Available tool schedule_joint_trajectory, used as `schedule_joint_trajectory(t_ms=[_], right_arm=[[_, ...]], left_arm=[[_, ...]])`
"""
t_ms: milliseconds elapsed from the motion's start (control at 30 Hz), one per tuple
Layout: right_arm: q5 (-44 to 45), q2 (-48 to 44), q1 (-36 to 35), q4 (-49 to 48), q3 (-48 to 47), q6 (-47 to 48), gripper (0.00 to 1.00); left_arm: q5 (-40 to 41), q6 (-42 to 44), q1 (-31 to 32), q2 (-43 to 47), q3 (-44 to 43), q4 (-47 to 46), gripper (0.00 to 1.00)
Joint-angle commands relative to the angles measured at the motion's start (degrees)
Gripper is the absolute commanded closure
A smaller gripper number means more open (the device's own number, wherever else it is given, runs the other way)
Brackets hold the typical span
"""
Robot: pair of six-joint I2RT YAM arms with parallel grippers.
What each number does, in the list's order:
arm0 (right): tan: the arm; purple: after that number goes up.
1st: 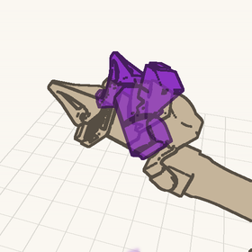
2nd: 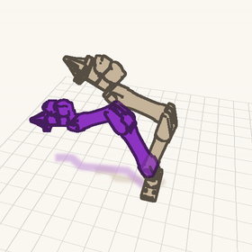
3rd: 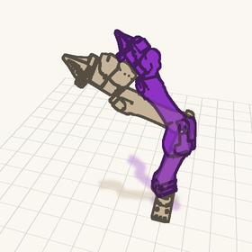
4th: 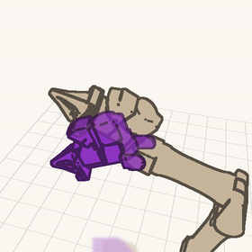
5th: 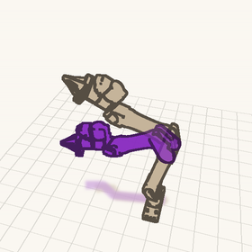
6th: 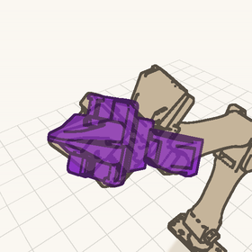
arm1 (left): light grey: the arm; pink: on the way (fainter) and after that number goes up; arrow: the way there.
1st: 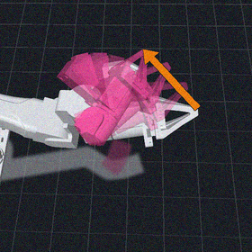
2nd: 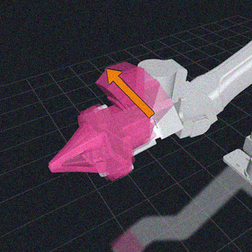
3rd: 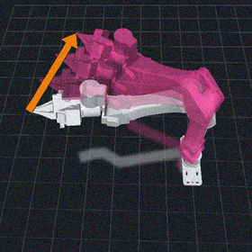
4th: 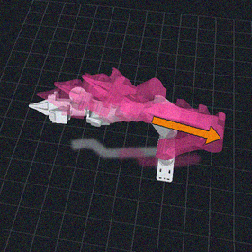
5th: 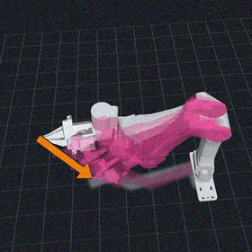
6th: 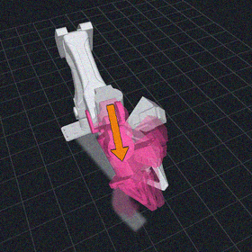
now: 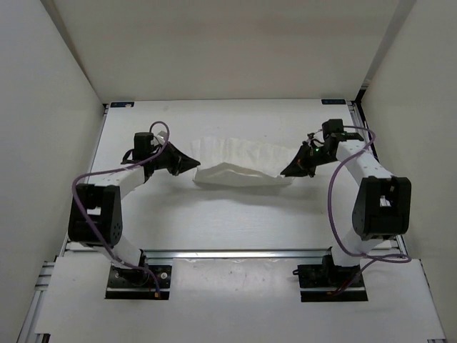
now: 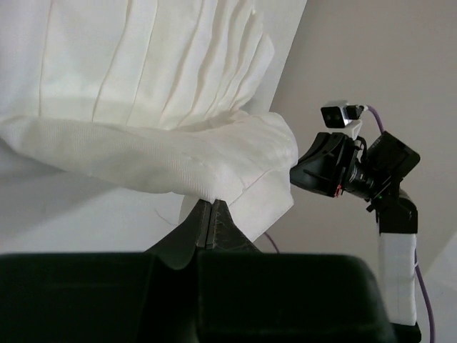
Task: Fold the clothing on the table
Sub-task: Fold the skirt
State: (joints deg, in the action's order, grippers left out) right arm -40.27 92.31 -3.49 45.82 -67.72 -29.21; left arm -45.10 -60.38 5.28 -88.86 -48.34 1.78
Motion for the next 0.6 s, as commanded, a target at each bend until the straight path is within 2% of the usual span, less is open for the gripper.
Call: schedule_joint_trajectory(t_ms=[0, 67, 200, 233, 267, 333, 400, 467, 500, 567], right_arm=[[-2.4, 4.9, 0.6, -7.8, -6.9, -3.0, 1.00], [-1.8, 7.1, 0.5, -8.2, -8.4, -3.0, 1.00], [-0.1, 11.4, 0.1, -6.3, -11.6, -2.2, 1.00], [0.1, 12.2, 0.2, -6.1, -11.7, -2.1, 1.00], [0.3, 12.6, 0.1, -6.4, -11.8, -2.3, 1.00], [0.7, 13.4, -0.2, -6.9, -11.6, -2.4, 1.00], [0.6, 15.1, -0.2, -8.3, -12.0, -2.4, 1.00], [0.5, 17.3, -0.2, -9.6, -12.9, -2.3, 1.00], [0.0, 18.6, 0.0, -10.7, -13.6, -3.0, 1.00], [-0.4, 20.0, 0.1, -12.4, -14.9, -4.6, 1.00]], left_arm=[[4.3, -4.0, 1.1, -5.2, -5.7, -7.5, 1.00], [5.5, -5.1, 1.6, -9.3, -7.0, -9.8, 1.00], [7.4, -6.8, 2.6, -14.2, -8.4, -13.5, 0.87], [7.9, -7.5, 3.0, -15.8, -8.4, -16.5, 0.66], [8.9, -8.5, 3.2, -17.1, -8.4, -17.9, 0.58], [10.3, -11.9, 3.5, -19.3, -8.3, -26.1, 0.59], [12.4, -16.2, 3.2, -22.7, -8.6, -32.4, 0.53], [12.8, -20.5, 3.1, -24.9, -9.3, -40.1, 0.53], [13.5, -23.6, 2.4, -25.7, -9.8, -42.6, 0.51], [14.9, -23.2, 2.0, -25.4, -10.0, -43.4, 0.45]])
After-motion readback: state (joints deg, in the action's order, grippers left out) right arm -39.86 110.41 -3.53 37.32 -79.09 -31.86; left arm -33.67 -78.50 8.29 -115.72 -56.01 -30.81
